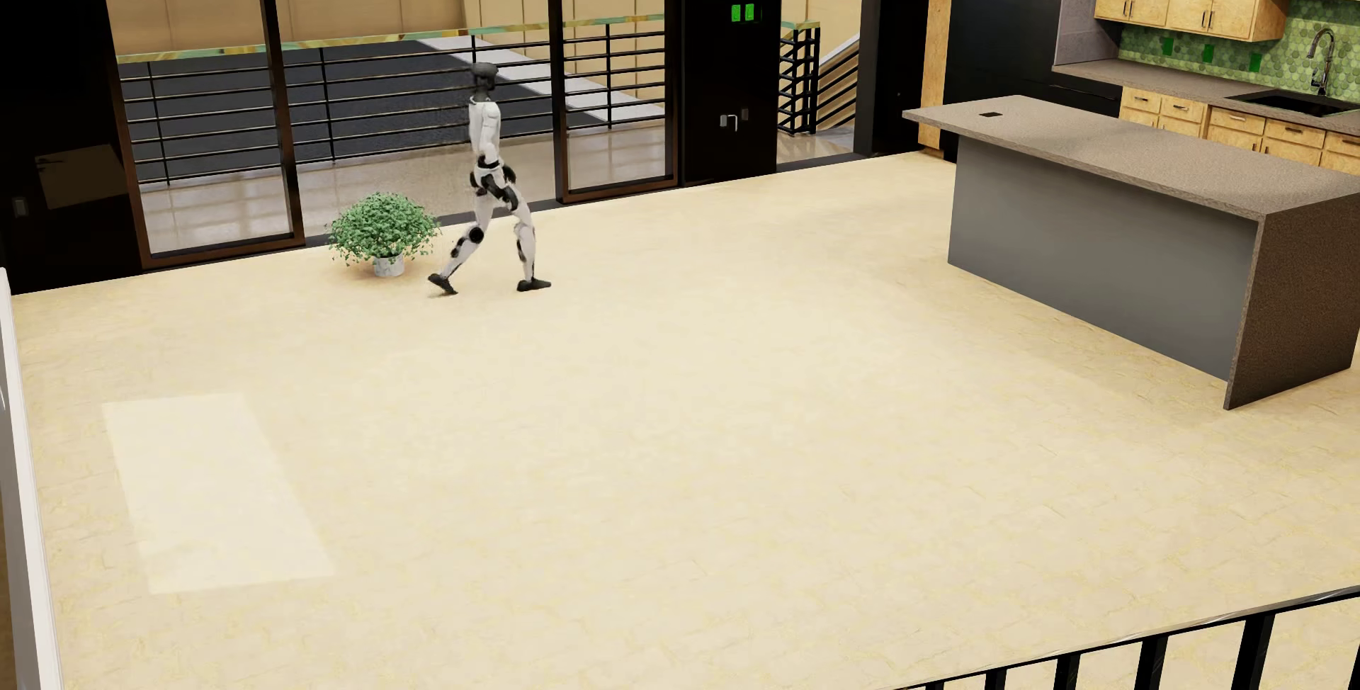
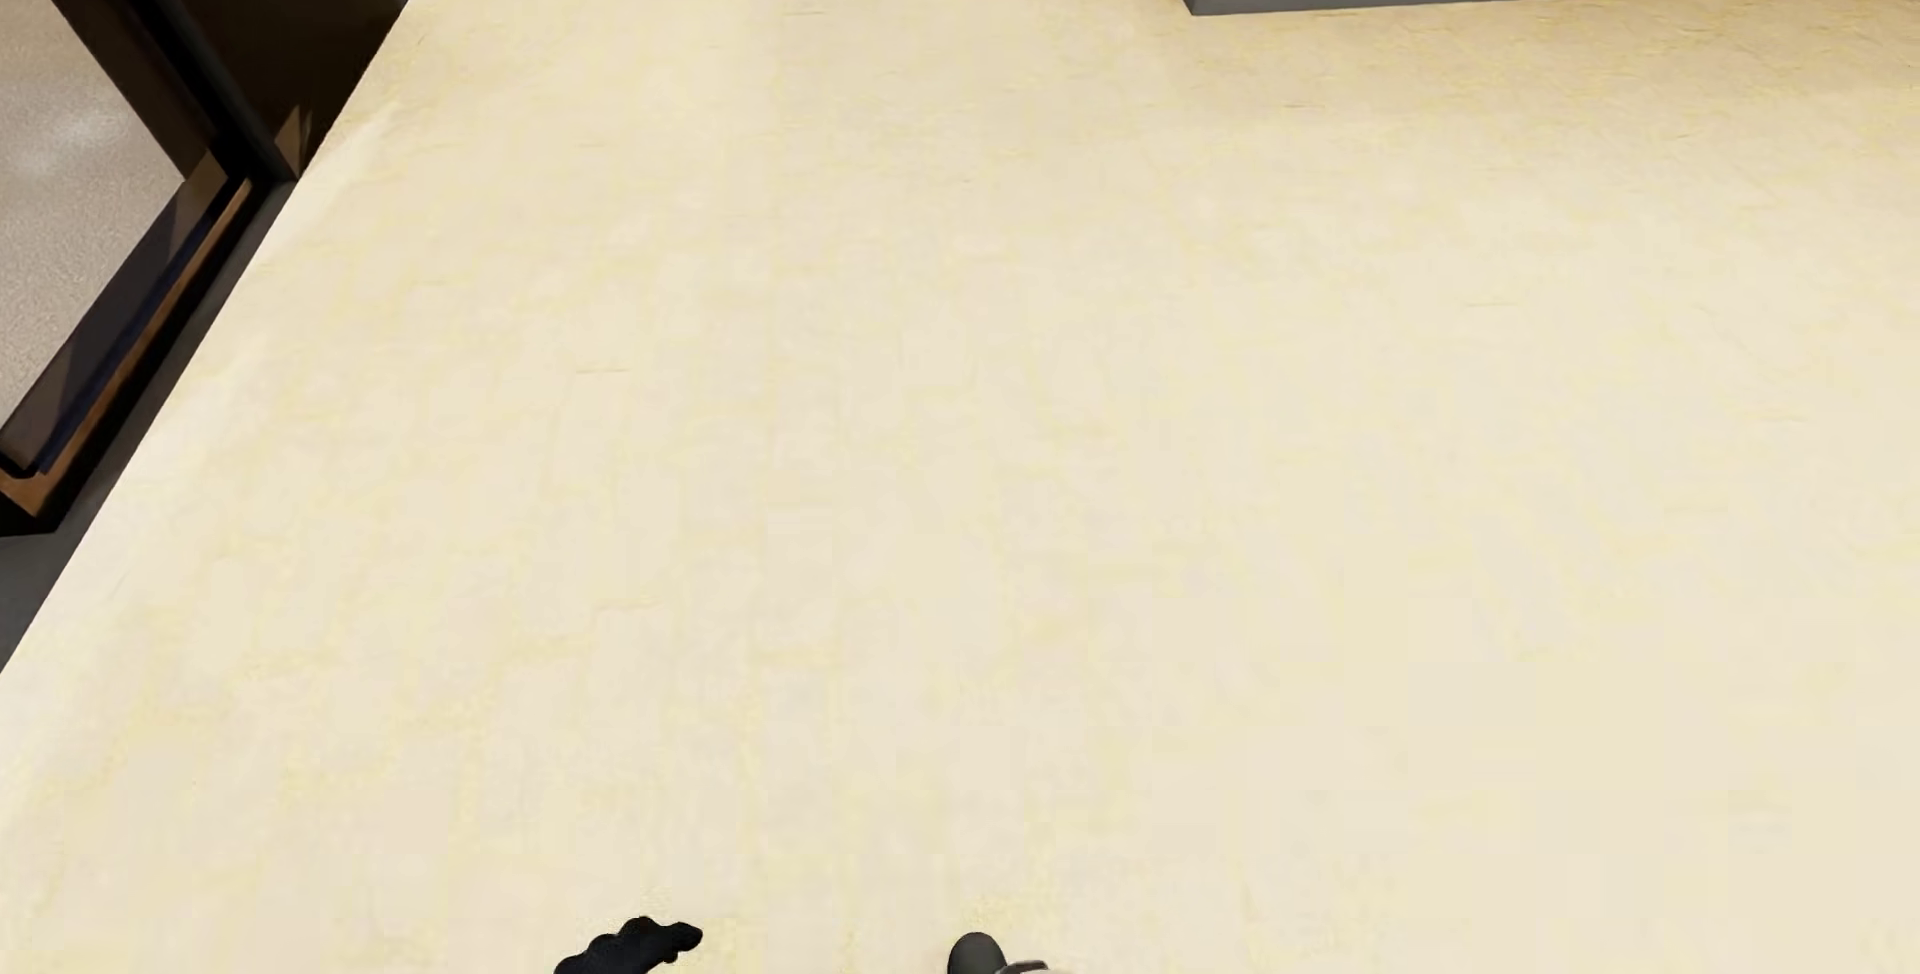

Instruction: Approach the counter

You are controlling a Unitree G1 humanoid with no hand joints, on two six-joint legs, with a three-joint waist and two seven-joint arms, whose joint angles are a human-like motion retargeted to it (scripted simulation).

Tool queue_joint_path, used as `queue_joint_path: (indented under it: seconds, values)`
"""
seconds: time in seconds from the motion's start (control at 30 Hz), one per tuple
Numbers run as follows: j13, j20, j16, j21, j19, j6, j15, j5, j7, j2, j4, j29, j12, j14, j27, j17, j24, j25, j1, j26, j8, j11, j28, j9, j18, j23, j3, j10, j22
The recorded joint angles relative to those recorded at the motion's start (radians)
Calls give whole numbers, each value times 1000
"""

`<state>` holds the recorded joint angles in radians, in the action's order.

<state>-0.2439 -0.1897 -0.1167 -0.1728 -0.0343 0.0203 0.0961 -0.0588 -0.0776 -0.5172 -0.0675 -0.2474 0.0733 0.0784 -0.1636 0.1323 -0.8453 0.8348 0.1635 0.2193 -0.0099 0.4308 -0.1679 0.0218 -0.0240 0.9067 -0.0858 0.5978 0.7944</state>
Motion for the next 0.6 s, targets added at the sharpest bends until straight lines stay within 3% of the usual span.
queue_joint_path:
  seconds: [0.03,0.1,0.13,0.17,0.2,0.27,0.33,0.4,0.47,0.53,0.57,0.6]
  values:
    - [16,14,-2,11,-10,-18,-36,-23,5,33,40,-1,23,-127,-3,-18,17,2,-66,7,-18,10,25,1,-54,14,0,159,25]
    - [55,-19,-35,11,-16,-54,-101,-62,13,104,138,-4,49,-366,16,-43,15,16,-242,-16,-57,6,106,8,-209,10,2,473,50]
    - [82,-56,-68,9,-23,-72,-130,-80,18,142,172,-4,63,-379,33,-50,-2,25,-333,-50,-68,-2,142,13,-217,2,7,580,37]
    - [107,-83,-94,1,-29,-87,-160,-101,25,174,195,-8,83,-307,56,-53,-18,30,-421,-72,-74,1,160,18,-221,-3,13,653,5]
    - [142,-81,-111,-11,-34,-100,-190,-120,24,208,222,-7,110,-219,69,-56,-16,37,-498,-83,-73,4,160,22,-187,-3,21,683,-36]
    - [234,-16,-93,-47,-43,-114,-255,-150,25,280,252,3,168,-64,74,-64,34,62,-621,-73,-55,12,117,28,-139,9,39,611,-113]
    - [310,50,-64,-86,-49,-118,-309,-162,24,351,260,6,196,32,89,-62,89,81,-700,-63,-27,7,68,28,-82,7,59,386,-147]
    - [360,56,-56,-113,-51,-116,-346,-164,-1,427,256,4,189,26,108,-65,84,71,-728,-50,0,-27,57,23,-59,-14,75,68,-132]
    - [388,46,-57,-144,-49,-111,-366,-161,-29,509,235,6,171,-12,129,-68,52,51,-710,-44,24,-83,91,13,-101,-40,86,-290,-106]
    - [394,64,-55,-173,-43,-103,-394,-162,-5,579,215,2,163,-2,139,-76,39,29,-733,-41,40,-99,112,6,-181,-56,95,-406,-95]
    - [386,77,-49,-179,-39,-100,-406,-158,19,609,200,0,161,-29,136,-79,37,18,-735,-41,44,-97,108,1,-167,-56,99,-386,-91]
    - [373,89,-38,-180,-34,-94,-406,-148,38,645,179,-1,161,-75,126,-81,35,10,-753,-40,50,-88,99,-4,-112,-47,103,-311,-85]
